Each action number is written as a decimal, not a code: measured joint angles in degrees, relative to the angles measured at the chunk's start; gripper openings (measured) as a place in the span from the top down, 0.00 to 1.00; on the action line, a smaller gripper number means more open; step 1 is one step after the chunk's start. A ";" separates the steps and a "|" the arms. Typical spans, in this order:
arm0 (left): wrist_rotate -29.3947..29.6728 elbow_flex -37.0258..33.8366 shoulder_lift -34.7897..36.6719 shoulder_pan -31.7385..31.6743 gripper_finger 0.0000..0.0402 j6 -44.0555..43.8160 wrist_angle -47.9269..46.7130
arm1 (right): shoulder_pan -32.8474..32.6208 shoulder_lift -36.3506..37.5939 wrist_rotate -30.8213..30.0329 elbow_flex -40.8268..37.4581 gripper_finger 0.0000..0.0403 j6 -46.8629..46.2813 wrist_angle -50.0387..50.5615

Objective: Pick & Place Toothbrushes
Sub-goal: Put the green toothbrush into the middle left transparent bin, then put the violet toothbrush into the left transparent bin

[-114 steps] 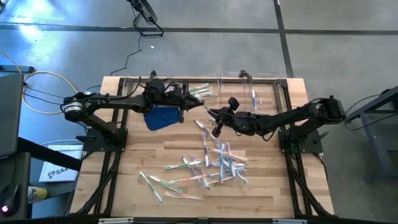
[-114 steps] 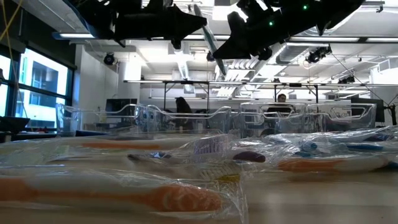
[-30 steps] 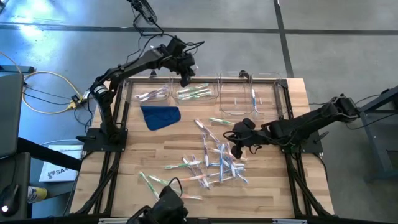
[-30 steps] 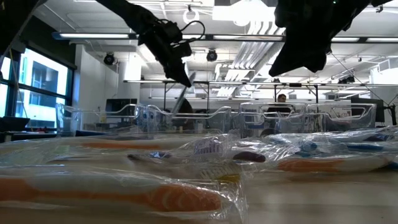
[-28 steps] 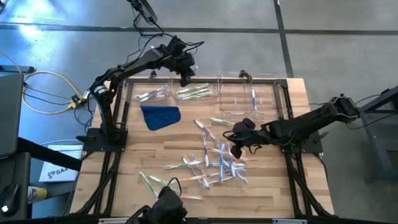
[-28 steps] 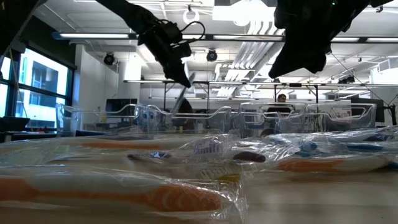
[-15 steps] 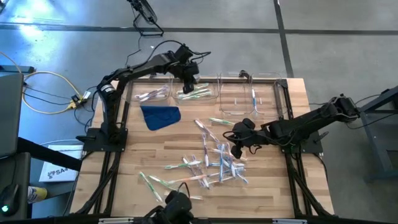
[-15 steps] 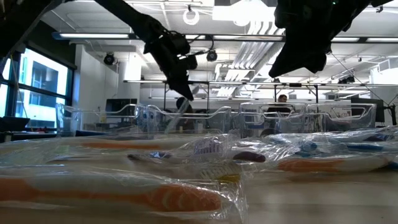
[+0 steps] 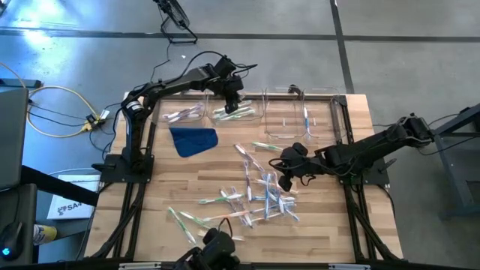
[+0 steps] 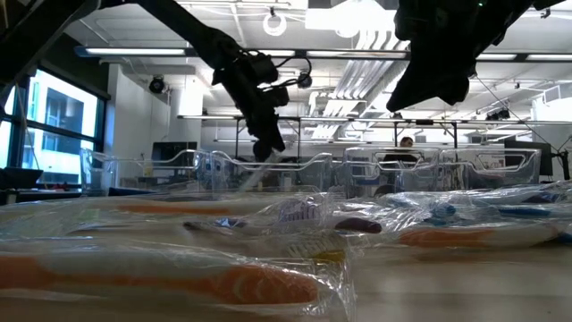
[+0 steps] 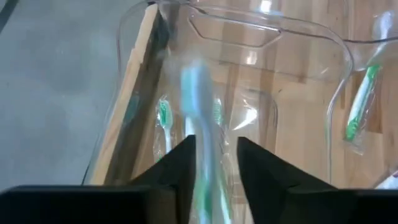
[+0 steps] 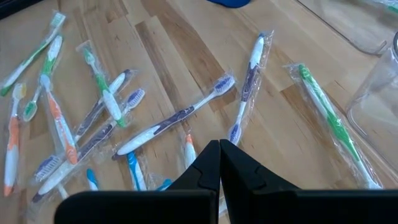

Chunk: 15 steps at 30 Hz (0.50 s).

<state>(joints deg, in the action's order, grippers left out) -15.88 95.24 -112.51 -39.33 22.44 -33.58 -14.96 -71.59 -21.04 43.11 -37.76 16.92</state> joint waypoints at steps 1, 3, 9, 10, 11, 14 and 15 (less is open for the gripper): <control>0.00 0.00 0.01 0.00 0.69 0.00 -0.05 | 0.00 0.00 -0.01 0.00 1.00 0.00 -0.01; 0.00 0.00 0.01 0.00 0.64 0.05 -0.05 | 0.00 0.00 0.00 0.00 1.00 -0.03 0.01; 0.02 0.00 0.01 -0.04 0.59 0.20 0.01 | 0.00 0.00 0.00 0.00 1.00 -0.13 0.01; 0.00 0.00 0.03 -0.04 0.59 0.20 0.02 | 0.00 0.00 0.00 0.00 1.00 -0.13 0.01; 0.01 0.00 0.03 -0.04 0.59 0.20 0.01 | 0.00 0.00 0.00 0.00 1.00 -0.13 0.01; 0.00 0.00 0.03 -0.04 0.59 0.20 0.06 | 0.00 0.00 0.00 0.00 1.00 -0.11 0.01; 0.00 0.00 0.03 -0.04 0.59 0.20 0.05 | 0.00 0.00 0.00 0.00 1.00 -0.09 0.01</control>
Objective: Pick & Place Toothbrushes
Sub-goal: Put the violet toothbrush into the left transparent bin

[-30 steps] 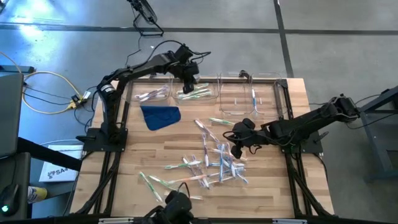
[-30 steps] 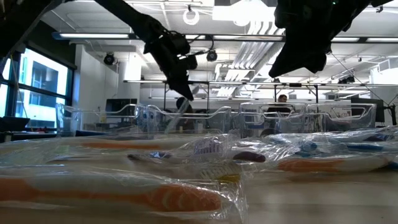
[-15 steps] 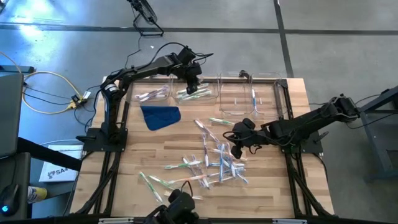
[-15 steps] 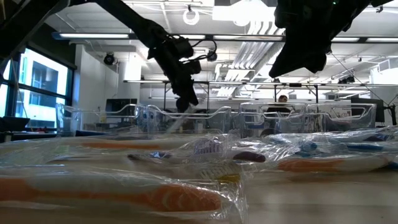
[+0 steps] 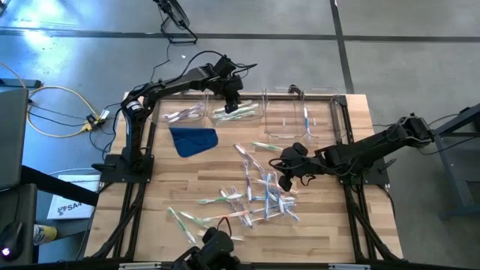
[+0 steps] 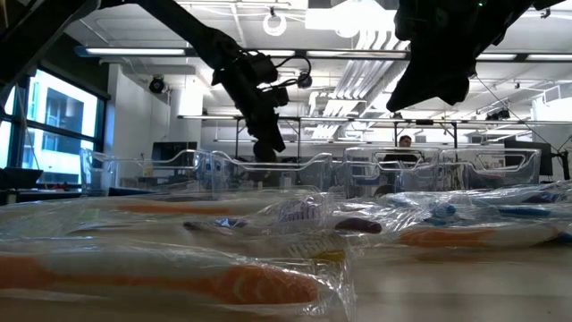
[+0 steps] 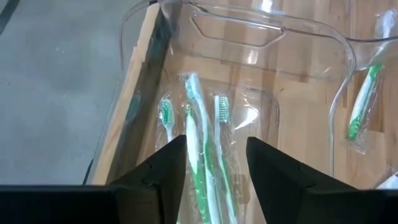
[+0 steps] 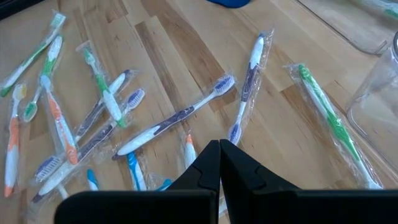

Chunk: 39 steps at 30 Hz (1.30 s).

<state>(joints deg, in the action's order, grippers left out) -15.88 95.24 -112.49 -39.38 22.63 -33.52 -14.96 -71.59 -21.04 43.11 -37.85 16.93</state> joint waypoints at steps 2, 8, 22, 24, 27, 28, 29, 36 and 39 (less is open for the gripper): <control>0.02 0.00 0.02 0.00 0.59 0.29 -0.02 | 0.00 0.00 0.00 0.00 1.00 0.02 0.00; -0.38 1.53 0.09 0.02 0.59 7.18 -0.74 | -0.02 0.00 0.00 0.00 1.00 0.09 0.02; 2.81 1.66 4.09 3.22 0.76 14.30 0.51 | -0.02 0.00 -1.12 0.00 1.00 0.11 0.13; 2.78 1.66 4.43 3.21 0.81 14.81 0.29 | -0.02 0.00 -1.49 0.00 1.00 0.10 0.13; -0.06 1.66 4.46 2.99 0.89 14.81 0.99 | -0.02 0.00 -1.53 0.00 0.99 0.11 0.13; -0.97 1.66 4.45 2.99 0.91 14.78 0.99 | -0.02 0.00 -1.55 0.00 0.99 0.09 0.12; -1.39 1.57 4.46 2.99 0.94 14.87 1.11 | -0.02 0.00 -1.61 0.00 0.99 0.09 0.09; -1.50 -7.73 6.07 4.47 0.99 15.27 8.37 | -0.04 0.00 -3.04 0.00 0.99 -0.08 0.13; -1.20 -16.03 9.04 5.42 1.00 14.03 14.29 | -0.04 0.00 -3.04 0.00 0.99 -0.09 0.26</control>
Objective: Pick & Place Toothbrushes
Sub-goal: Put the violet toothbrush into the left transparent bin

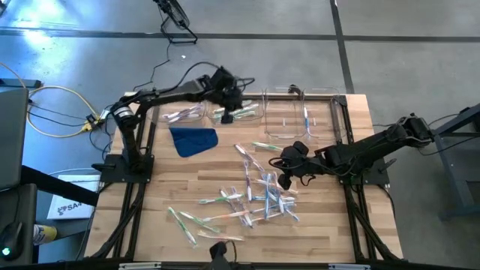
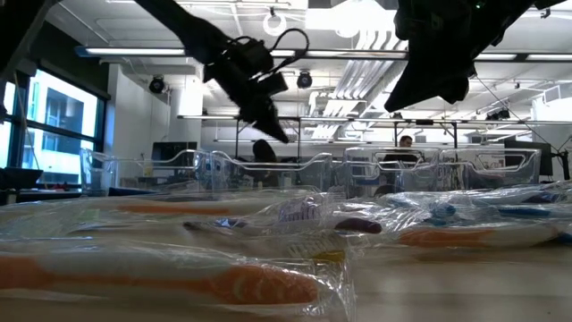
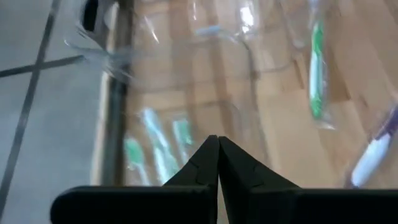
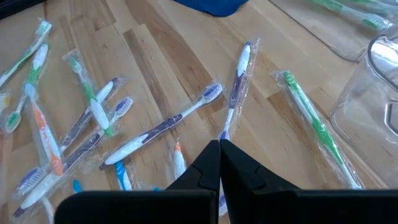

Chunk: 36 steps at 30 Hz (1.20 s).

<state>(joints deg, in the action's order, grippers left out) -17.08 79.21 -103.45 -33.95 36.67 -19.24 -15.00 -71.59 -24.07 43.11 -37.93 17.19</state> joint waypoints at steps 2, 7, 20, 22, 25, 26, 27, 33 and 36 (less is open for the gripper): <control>0.20 -6.19 2.47 0.97 1.00 -1.95 5.83 | 0.00 0.00 0.00 0.00 0.99 0.00 0.14; 0.07 -21.77 11.67 3.88 1.00 -5.54 18.69 | 0.00 0.00 0.00 0.00 0.99 0.04 0.13; 6.14 -37.35 36.80 14.40 1.00 -4.04 25.59 | 0.00 0.00 -3.03 0.00 0.99 0.04 -0.18; 7.12 -37.39 39.22 16.39 1.00 -3.27 25.38 | 0.00 0.00 -3.02 0.00 0.99 0.02 -0.26; 7.60 -37.46 42.14 19.26 1.00 -2.00 25.19 | 0.00 0.00 -3.00 0.00 0.99 0.02 -0.24; 7.60 -37.46 42.80 20.13 1.00 -1.91 25.51 | 0.00 0.00 -2.97 0.00 0.99 0.02 -0.30; 7.60 -37.46 43.42 20.97 1.00 -1.84 25.33 | 0.00 0.00 -2.94 0.00 0.99 0.04 -0.30; 7.67 -37.46 44.60 25.48 1.00 -1.87 25.04 | 0.00 0.00 -2.87 0.00 0.99 0.09 -0.28; 7.67 -37.46 44.69 27.30 1.00 -1.97 25.05 | 0.00 0.00 -2.87 0.00 0.99 0.17 -0.28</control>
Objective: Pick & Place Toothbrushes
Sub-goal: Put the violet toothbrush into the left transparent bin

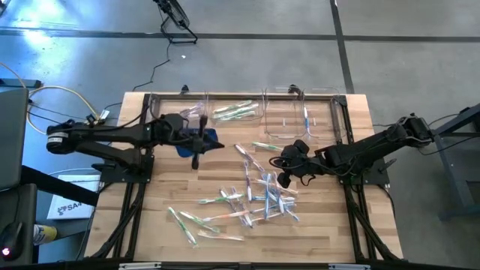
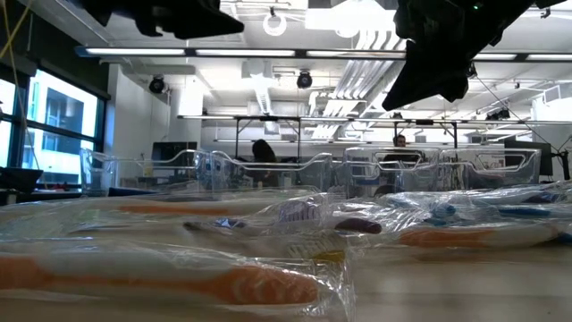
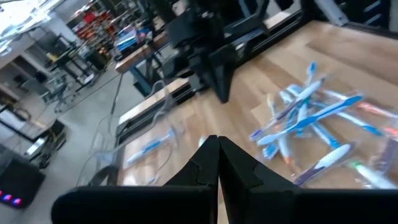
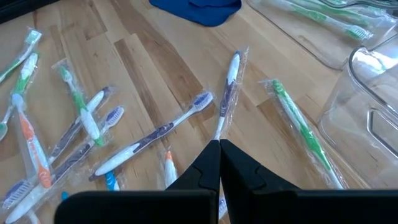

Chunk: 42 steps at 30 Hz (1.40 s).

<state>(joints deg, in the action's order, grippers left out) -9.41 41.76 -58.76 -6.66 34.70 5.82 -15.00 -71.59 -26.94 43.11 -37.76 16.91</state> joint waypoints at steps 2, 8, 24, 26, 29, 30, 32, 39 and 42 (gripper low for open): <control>-0.03 0.00 0.00 0.87 1.00 0.00 0.12 | 0.00 0.00 0.02 0.01 0.99 0.03 0.00; 0.14 0.00 0.00 1.07 1.00 -0.61 0.50 | 0.00 0.00 0.08 0.00 0.99 0.05 0.02; -0.55 0.00 -0.59 1.07 1.00 -3.50 0.47 | 0.00 0.00 1.38 0.00 0.99 0.82 -2.20; -0.55 0.02 -0.59 1.07 1.00 -3.50 0.50 | 0.00 0.00 1.38 0.00 0.99 1.80 -2.72; -0.56 0.00 -0.59 1.07 1.00 -3.50 0.47 | 0.00 0.00 1.38 0.00 0.99 1.97 -2.75; -0.58 0.00 -0.59 1.07 1.00 -3.50 0.48 | 0.00 0.00 1.38 0.00 0.99 1.99 -2.78; -0.59 0.02 -0.59 1.07 1.00 -3.50 0.47 | 0.00 0.00 1.38 0.01 0.99 1.99 -2.75; -0.60 0.02 -0.59 1.07 1.00 -3.50 0.10 | 0.00 0.00 1.38 0.00 0.99 2.02 -2.75; -0.59 0.02 -0.61 1.07 1.00 -3.50 0.07 | 0.00 0.00 1.36 0.00 0.99 2.02 -2.75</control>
<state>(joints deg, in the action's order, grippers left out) -10.00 41.78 -59.37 -5.58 31.20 5.89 -15.00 -71.59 -25.58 43.11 -35.75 14.15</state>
